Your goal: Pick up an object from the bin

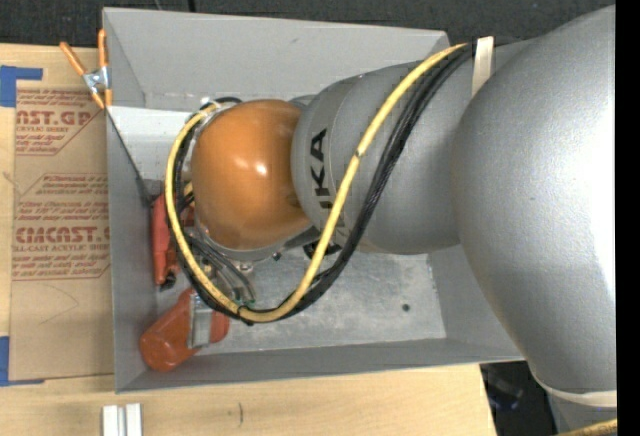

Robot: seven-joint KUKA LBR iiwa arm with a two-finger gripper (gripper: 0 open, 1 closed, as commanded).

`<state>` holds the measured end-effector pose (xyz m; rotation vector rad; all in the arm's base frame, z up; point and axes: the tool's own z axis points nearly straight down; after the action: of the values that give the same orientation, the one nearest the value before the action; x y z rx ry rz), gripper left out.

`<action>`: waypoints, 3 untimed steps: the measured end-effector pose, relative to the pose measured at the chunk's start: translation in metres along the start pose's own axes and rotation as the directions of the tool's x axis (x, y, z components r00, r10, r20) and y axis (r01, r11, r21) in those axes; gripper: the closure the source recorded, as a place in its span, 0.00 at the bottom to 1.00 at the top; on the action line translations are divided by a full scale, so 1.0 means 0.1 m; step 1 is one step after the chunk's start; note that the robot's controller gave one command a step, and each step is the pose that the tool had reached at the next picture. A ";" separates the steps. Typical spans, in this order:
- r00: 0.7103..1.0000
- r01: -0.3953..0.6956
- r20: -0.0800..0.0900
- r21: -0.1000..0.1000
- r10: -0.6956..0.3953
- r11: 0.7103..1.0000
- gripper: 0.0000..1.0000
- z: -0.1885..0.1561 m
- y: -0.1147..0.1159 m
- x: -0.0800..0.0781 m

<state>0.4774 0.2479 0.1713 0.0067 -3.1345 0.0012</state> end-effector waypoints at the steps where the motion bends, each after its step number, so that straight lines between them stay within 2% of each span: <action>1: 1.000 -0.003 0.007 -0.002 0.003 1.000 0.00 -0.05 -0.01 -0.02; 2: 0.997 0.075 0.007 0.000 -0.075 0.997 0.00 0.51 -0.04 -0.04; 3: 0.986 0.167 0.011 0.002 -0.167 0.986 1.00 0.99 -0.12 -0.11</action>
Offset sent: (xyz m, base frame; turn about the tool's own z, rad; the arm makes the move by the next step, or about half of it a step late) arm 0.0036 -0.0064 -0.1013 -0.1380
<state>0.4883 0.2362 0.0727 0.2699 -3.1341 0.0022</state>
